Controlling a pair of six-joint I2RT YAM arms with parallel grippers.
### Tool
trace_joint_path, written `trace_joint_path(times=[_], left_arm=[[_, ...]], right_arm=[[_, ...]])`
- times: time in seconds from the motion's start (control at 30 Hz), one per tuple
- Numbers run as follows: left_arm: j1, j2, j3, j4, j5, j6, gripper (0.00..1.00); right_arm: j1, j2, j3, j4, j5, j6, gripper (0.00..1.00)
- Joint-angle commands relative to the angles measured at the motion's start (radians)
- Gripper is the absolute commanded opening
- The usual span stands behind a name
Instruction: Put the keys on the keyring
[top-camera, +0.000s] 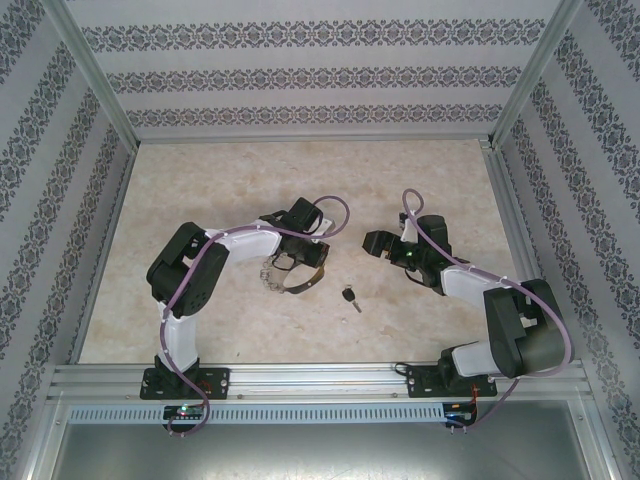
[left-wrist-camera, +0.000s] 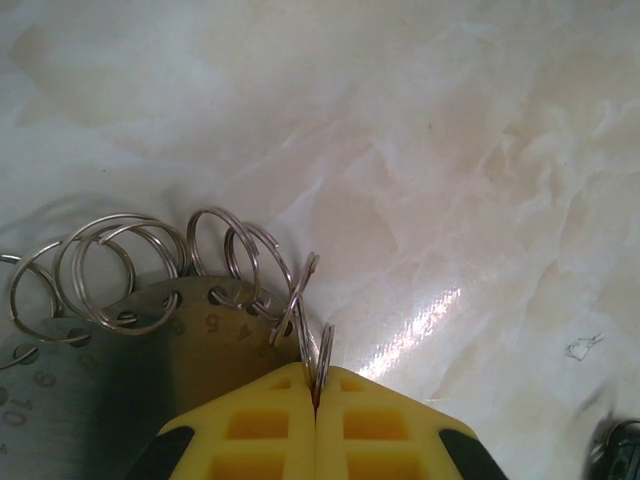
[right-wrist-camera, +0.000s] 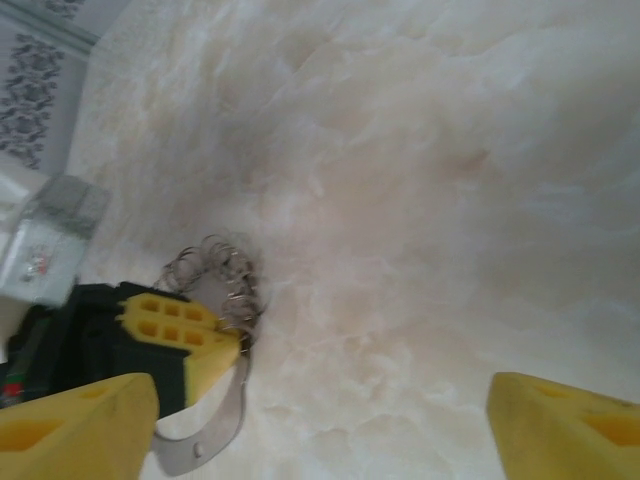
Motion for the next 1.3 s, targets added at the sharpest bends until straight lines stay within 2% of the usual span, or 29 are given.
trace_joint_path(times=[0.0,0.3,0.63,0.8,1.27], left_arm=[[-0.009,-0.063,-0.005,-0.02,0.013,0.063,0.0],[0.001,-0.215,-0.019,-0.013,0.153,0.19,0.0],[0.029,-0.344,-0.032,0.031,0.239,0.213,0.0],[0.039,-0.376,-0.033,0.054,0.267,0.197,0.0],[0.044,-0.405,-0.034,0.087,0.285,0.176,0.0]], right_arm=[[0.007,0.01,0.028,0.052,-0.128,-0.007,0.78],[0.027,0.011,0.075,0.091,-0.245,-0.021,0.52],[0.058,0.002,0.133,0.191,-0.379,-0.011,0.35],[0.069,-0.027,0.156,0.19,-0.416,0.006,0.33],[0.106,-0.042,0.166,0.195,-0.413,0.04,0.35]])
